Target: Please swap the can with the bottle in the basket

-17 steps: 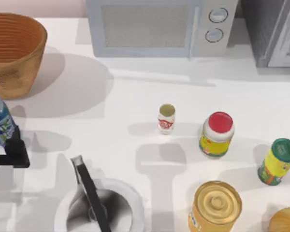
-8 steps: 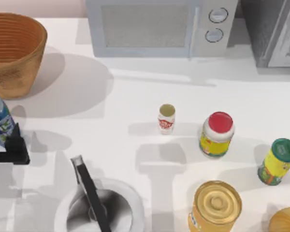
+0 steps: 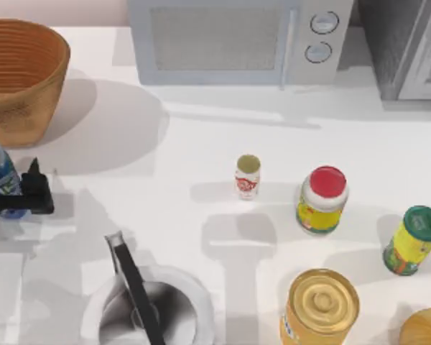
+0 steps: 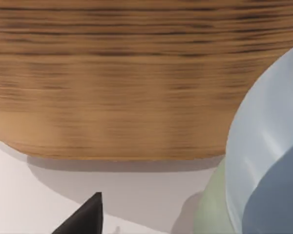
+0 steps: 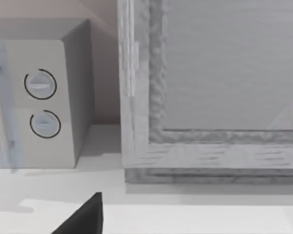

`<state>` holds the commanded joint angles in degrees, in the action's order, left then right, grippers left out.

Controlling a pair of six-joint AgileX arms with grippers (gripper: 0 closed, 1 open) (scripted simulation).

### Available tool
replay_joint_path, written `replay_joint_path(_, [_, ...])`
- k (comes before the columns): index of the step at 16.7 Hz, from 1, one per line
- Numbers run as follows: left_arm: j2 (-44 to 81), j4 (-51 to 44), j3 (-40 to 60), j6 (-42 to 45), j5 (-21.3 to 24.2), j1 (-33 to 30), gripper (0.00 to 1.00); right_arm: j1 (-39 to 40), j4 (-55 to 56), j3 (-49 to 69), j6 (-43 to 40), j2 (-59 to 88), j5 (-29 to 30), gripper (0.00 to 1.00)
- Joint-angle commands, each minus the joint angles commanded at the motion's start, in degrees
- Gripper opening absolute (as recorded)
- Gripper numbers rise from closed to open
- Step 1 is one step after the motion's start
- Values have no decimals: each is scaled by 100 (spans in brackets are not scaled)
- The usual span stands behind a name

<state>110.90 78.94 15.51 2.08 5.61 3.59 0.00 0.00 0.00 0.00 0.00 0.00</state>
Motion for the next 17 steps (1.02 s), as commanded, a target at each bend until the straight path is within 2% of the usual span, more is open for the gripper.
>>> replay_joint_path(4, [44, 5, 44, -2, -5, -6, 100, 0, 0, 0, 0, 0, 0, 100])
replay_joint_path(17, [44, 5, 44, -2, -5, -6, 2, 0, 0, 0, 0, 0, 0, 100])
